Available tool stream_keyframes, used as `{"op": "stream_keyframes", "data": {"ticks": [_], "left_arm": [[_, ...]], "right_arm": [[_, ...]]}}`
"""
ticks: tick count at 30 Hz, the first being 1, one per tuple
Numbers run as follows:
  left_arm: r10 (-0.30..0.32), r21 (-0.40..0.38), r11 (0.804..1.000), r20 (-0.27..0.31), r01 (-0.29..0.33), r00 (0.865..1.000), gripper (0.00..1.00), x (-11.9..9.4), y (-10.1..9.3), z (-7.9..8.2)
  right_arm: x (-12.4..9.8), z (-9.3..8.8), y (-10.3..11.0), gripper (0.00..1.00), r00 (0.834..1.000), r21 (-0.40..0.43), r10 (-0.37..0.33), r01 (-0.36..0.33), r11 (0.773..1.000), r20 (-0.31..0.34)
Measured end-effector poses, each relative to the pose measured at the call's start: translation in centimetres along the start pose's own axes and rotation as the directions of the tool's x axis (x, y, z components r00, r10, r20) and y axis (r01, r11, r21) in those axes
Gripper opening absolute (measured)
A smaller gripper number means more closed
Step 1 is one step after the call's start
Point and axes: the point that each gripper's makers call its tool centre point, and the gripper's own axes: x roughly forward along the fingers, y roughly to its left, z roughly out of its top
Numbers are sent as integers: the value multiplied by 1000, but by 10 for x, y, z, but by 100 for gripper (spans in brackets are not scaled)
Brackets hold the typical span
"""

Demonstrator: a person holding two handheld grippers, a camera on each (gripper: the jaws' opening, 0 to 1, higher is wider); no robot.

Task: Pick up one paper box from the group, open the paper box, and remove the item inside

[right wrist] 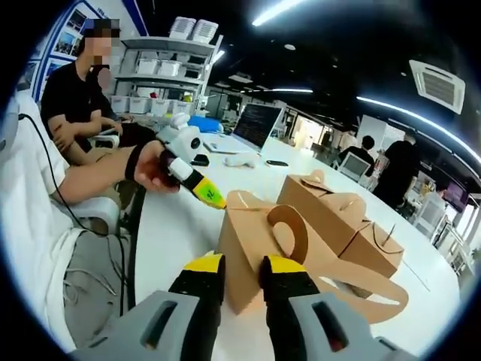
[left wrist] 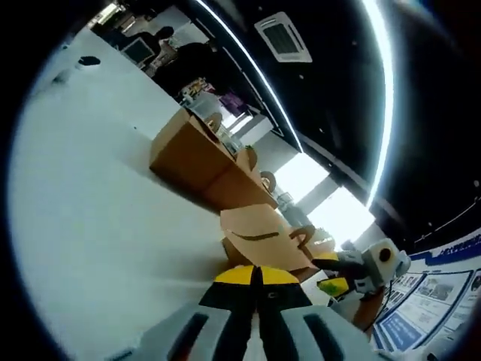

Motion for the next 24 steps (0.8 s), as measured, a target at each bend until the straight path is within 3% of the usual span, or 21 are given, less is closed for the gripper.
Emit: {"op": "stream_keyframes", "data": {"ticks": [4,7,11,15,18,21,24], "left_arm": [[4,17,1000,-8,-4,1000,3,1,0,-3],[-28,-10,1000,25,28,999,3,-4,-3,5],[-55,31,998,64,53,996,6,-13,-12,16],[-91,26,996,79,89,993,20,-13,-20,19],[-88,32,996,74,86,993,24,-12,-19,17],[-83,56,995,91,78,992,35,-12,-17,19],[-104,96,991,112,94,988,38,-17,-24,25]], "right_arm": [[0,0,0,22,1000,-1,-1,1,1000,-1],[-1,-1,0,22,1000,2,-2,2,1000,1],[-1,-1,1,22,1000,-1,0,0,1000,1],[0,0,2,22,1000,-7,4,-4,1000,1],[0,0,2,22,1000,-7,3,-3,1000,-2],[-1,0,2,22,1000,-5,2,-2,1000,-2],[-1,0,1,22,1000,-6,-1,1,1000,-4]]}}
